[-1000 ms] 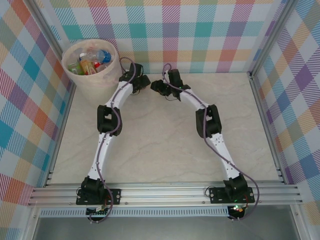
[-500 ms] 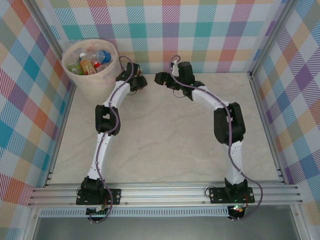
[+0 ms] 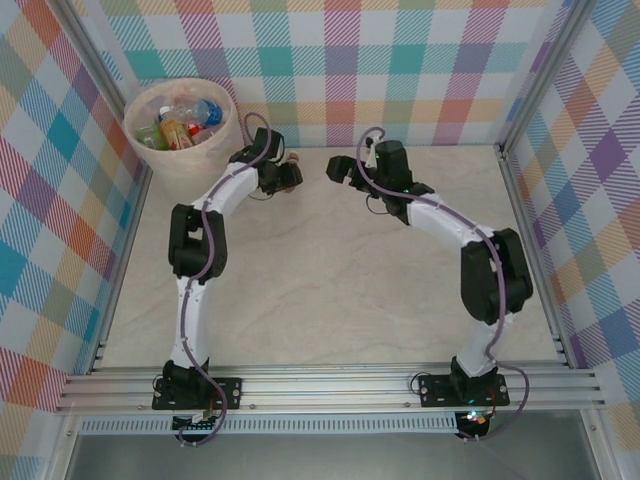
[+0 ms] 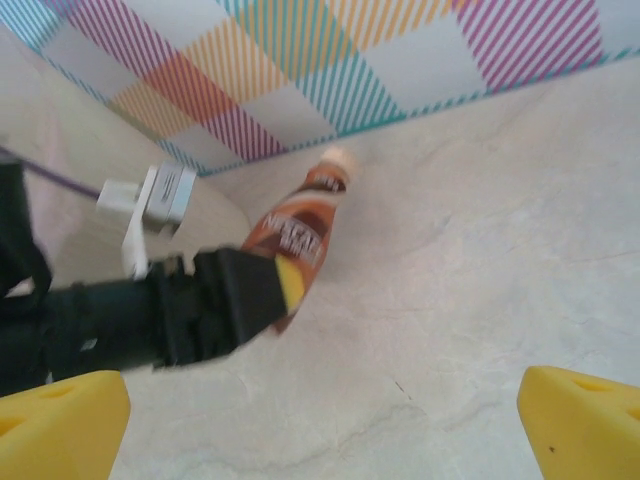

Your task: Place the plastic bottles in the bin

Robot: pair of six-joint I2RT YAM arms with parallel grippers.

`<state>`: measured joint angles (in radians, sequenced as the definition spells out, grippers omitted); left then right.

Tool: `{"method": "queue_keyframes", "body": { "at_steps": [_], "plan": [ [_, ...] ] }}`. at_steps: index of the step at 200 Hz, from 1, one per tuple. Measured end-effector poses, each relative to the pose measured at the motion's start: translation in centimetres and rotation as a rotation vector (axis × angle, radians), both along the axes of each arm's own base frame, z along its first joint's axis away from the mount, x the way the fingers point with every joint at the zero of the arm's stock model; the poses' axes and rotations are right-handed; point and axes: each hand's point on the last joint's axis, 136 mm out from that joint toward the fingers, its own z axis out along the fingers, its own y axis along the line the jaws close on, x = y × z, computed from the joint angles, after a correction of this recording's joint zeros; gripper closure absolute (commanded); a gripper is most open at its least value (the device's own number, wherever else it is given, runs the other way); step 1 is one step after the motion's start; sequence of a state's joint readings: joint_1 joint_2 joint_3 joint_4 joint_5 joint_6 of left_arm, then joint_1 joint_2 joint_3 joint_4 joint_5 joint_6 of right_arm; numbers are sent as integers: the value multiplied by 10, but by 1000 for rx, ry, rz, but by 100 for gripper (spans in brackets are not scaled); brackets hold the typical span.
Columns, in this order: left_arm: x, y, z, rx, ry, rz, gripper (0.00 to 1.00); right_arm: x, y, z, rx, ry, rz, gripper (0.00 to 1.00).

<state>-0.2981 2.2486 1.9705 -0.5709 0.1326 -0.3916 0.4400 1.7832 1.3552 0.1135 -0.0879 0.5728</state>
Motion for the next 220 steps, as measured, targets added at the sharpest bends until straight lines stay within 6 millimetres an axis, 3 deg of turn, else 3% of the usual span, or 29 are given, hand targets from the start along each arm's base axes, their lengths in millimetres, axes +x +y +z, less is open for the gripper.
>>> {"method": "queue_keyframes", "body": {
  "at_steps": [20,41,65,91,137,184,220],
  "plan": [
    [-31,-5,43,-15,-52,-33,56,-10,-12,23,16,-53,-40,0],
    [-55,-1,101,-35,-152,-54,56,-21,-24,39,23,-86,-72,0],
    [-77,15,174,-25,-303,-54,56,-33,-34,45,22,-104,-97,0],
    [-100,40,225,27,-412,-5,55,-40,-40,47,19,-111,-112,0],
    [-111,108,268,170,-521,218,55,-45,-45,55,24,-127,-122,0],
    [-107,174,285,274,-563,454,55,-46,-45,50,0,-121,-115,0],
    [-100,203,297,297,-581,593,54,-48,-47,41,-30,-110,-112,0]
  ]
}}
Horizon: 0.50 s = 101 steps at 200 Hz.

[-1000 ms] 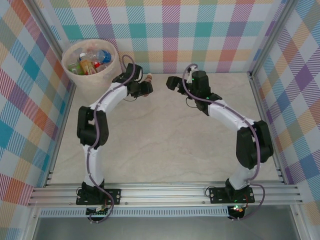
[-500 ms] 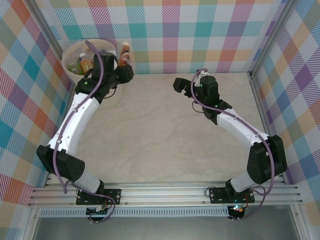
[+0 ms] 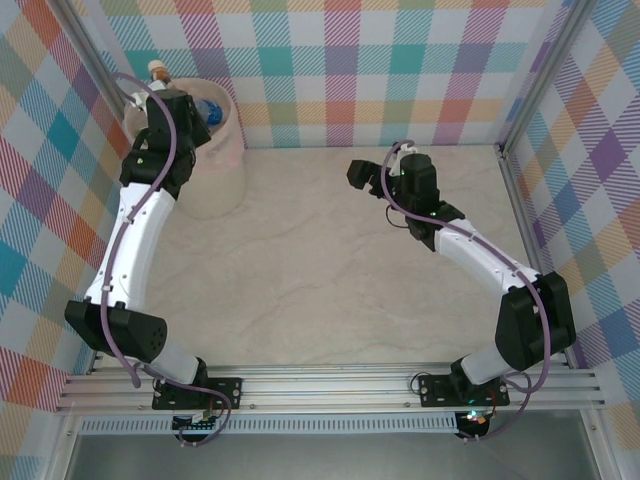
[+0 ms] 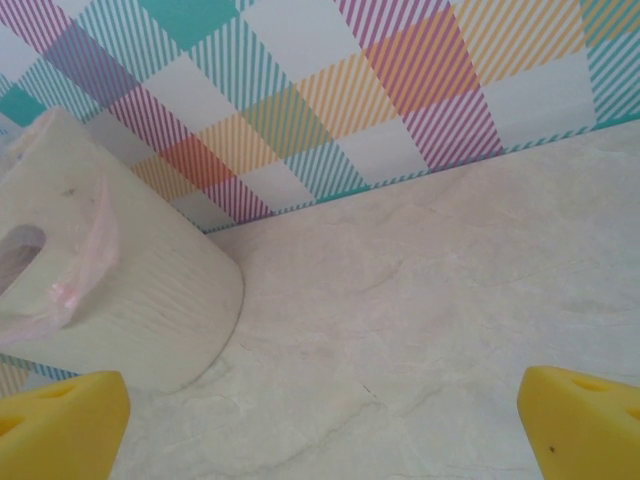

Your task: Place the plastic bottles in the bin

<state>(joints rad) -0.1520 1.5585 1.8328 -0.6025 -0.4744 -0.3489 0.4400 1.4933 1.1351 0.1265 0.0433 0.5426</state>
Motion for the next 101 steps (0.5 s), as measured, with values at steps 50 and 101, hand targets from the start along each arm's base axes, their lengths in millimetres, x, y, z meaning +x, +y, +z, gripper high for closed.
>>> {"method": "queue_keyframes", "body": {
  "at_steps": [50,101],
  "plan": [
    [24,16,-17,-18,40,119,48,-5,-3,-1,-33,-3,4,0],
    [44,35,-58,-57,124,252,28,-6,-6,-2,-64,-7,1,0]
  ]
}}
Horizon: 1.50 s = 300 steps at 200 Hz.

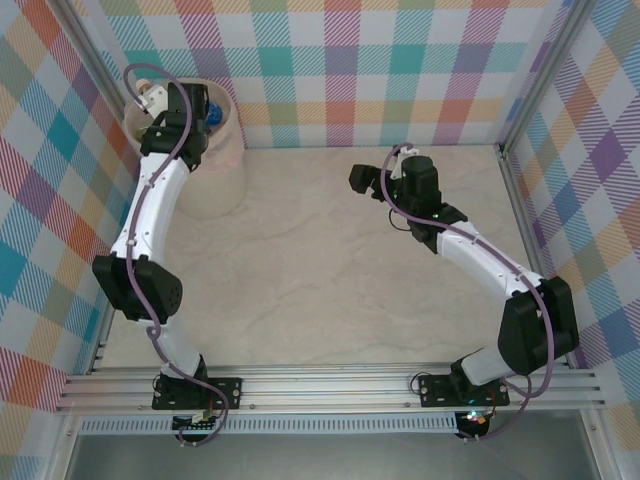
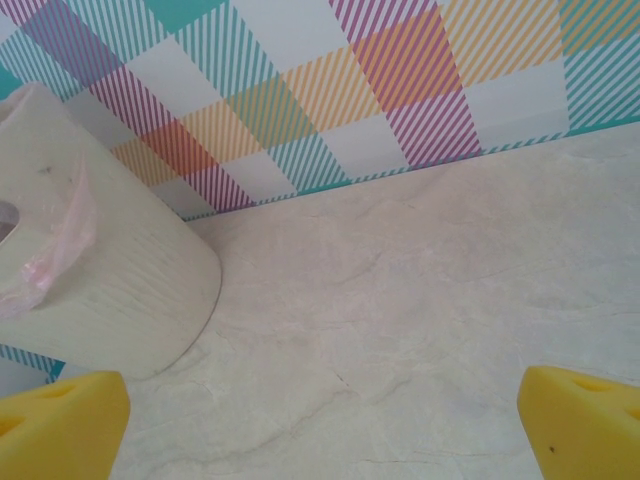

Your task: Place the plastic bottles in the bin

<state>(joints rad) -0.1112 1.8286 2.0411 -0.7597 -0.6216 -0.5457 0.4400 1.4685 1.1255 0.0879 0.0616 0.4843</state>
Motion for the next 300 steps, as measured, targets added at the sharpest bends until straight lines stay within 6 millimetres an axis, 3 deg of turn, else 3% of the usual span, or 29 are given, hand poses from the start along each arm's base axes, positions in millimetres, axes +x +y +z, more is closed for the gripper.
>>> {"method": "queue_keyframes", "body": {
  "at_steps": [15,33,109,191,270,300],
  "plan": [
    [4,5,-9,-21,19,30,11,0,-1,-1,-7,0,-1,0],
    [6,6,-14,-40,28,40,0,0,-2,-2,-15,0,-5,0],
    [8,-13,6,-146,-28,-83,0,0,-2,-2,-25,-4,-2,0],
    [4,-28,56,-269,-175,-273,0,0,-2,-2,-25,-3,-2,0],
    [3,7,33,-318,-159,-184,0,0,-2,-3,-27,1,-2,0],
    [26,25,21,-340,-152,-160,0,-1,-2,-5,-30,7,-2,0]
  ]
}}
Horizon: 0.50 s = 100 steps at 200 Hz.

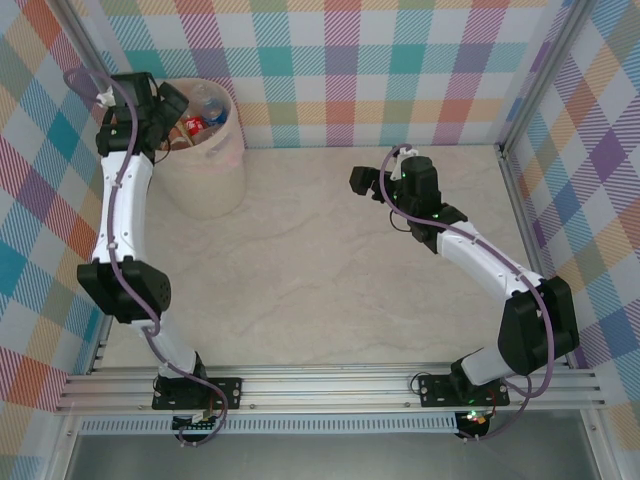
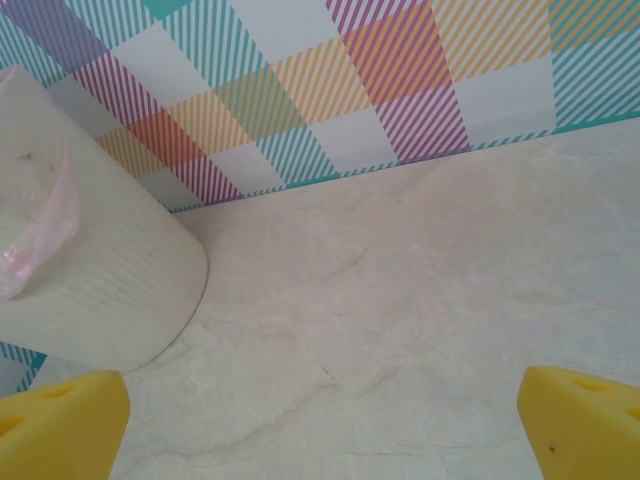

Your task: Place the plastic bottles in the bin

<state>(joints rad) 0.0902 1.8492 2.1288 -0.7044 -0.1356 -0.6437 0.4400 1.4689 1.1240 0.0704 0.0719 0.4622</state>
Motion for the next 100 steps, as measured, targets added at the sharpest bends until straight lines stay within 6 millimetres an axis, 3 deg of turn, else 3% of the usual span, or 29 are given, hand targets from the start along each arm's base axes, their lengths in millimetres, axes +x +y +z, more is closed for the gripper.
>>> {"method": "queue_keyframes", "body": {
  "at_steps": [34,59,100],
  "plan": [
    [38,-4,-22,-30,27,-50,0,-1,-1,-2,-5,8,-3,0],
    [64,-11,-23,-40,10,-100,0,0,-2,-3,-8,11,-7,0],
    [77,-26,-21,-58,-14,-198,0,-1,-4,-6,-18,22,-18,0]
  ]
}}
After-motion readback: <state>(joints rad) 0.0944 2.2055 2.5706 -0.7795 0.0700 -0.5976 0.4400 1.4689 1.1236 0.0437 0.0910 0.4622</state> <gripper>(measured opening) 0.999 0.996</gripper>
